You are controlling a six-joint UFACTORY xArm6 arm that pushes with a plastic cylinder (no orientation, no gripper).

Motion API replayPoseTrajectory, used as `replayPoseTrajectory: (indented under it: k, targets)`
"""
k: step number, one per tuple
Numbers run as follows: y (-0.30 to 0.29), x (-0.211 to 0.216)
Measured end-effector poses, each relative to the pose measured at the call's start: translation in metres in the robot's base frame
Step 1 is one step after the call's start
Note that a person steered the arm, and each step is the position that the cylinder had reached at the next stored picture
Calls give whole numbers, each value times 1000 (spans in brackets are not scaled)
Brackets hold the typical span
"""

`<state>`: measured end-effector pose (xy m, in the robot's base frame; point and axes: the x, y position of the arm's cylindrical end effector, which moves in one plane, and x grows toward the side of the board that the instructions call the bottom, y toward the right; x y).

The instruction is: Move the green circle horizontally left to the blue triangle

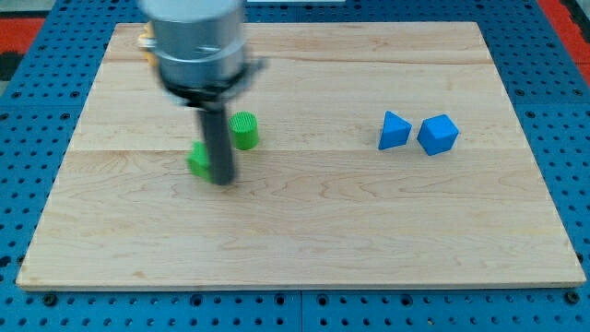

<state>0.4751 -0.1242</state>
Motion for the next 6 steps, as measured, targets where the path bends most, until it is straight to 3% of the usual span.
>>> replayPoseTrajectory:
  k: [1, 3, 4, 6]
  targets:
    - [-20, -47]
    - [3, -56]
    - [40, -64]
    - [168, -72]
